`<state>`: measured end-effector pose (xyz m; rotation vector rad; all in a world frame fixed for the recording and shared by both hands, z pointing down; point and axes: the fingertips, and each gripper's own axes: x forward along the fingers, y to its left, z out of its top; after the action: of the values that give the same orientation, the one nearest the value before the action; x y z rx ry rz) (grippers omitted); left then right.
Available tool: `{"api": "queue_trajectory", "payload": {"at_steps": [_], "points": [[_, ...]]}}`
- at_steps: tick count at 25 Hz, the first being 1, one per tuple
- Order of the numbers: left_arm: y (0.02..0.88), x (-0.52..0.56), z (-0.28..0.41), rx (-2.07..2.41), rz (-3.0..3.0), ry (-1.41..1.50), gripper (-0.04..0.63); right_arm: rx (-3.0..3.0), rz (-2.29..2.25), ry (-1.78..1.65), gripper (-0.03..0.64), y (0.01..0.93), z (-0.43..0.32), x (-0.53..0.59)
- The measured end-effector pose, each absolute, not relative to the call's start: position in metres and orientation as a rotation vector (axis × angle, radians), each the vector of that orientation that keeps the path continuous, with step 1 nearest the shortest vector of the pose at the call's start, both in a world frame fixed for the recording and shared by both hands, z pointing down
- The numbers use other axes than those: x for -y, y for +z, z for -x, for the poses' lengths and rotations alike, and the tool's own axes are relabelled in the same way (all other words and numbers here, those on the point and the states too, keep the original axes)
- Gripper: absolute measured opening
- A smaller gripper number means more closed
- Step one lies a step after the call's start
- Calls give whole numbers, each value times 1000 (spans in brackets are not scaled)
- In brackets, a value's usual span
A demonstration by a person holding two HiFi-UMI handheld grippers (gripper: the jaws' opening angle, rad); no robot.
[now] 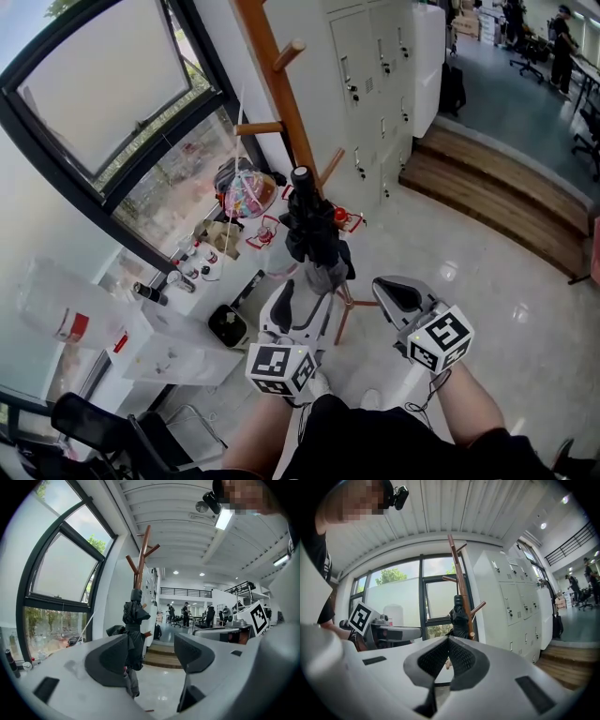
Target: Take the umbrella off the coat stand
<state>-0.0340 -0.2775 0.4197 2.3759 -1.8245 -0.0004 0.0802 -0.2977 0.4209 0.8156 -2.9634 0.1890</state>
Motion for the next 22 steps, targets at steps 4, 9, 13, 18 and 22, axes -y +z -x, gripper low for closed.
{"api": "queue_trajectory", "payload": {"at_steps": [4,9,13,18,22], "points": [[418,288,42,1831,-2389,16,295,2961,-840,185,54,420,-77,305],[416,312,50,1817,-2425,39,296,2953,-884,174,54,417,-70,321],[414,338,54,1787,-2450,47,298,2943,-918,166,54,415,-66,338],[419,367,62,1753,-2468,69,298,2915,-977,170,54,416,-63,356],[423,390,63,1737,-2486,111,301,2891,-1018,193,54,420,-63,369]]}}
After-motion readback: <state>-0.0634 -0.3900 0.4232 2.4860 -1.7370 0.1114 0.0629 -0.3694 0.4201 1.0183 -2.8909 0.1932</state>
